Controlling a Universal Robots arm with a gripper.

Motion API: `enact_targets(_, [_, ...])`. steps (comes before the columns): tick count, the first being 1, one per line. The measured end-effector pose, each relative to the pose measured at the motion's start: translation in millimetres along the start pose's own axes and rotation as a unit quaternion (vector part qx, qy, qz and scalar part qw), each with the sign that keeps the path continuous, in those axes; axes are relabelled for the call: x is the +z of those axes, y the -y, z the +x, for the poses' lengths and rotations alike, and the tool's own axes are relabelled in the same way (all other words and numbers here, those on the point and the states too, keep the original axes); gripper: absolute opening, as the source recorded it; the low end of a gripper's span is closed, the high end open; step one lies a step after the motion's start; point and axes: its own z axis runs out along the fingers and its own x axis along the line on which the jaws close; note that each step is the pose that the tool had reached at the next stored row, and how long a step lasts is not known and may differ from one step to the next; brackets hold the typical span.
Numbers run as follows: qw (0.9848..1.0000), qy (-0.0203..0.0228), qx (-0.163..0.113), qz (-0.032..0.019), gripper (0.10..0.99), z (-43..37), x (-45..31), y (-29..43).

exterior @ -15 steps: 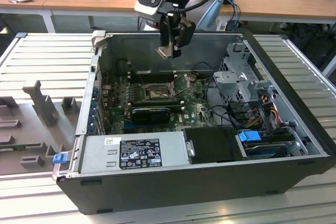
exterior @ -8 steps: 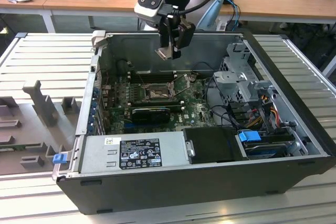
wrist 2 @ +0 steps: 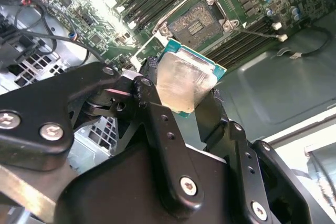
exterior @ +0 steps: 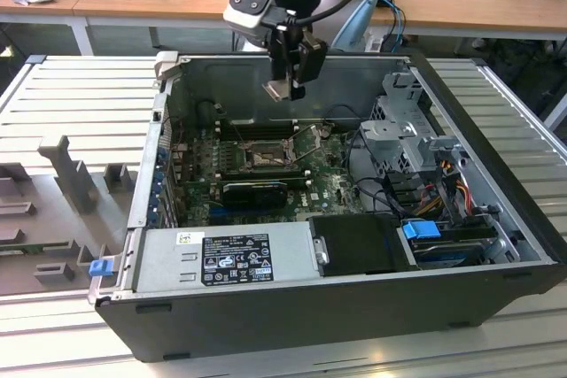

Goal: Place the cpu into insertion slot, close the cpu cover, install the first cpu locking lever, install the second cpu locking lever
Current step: 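Place the cpu into insertion slot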

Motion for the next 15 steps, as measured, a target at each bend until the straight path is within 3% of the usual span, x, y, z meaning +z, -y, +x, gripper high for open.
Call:
enact_targets(6, [0.9988,0.004,0.05,-0.0006,0.529,0.0,1.0,0.0])
enact_targets(15, [0.9984,0.0049,0.056,-0.0006,0.529,-0.1,6.1,0.5])
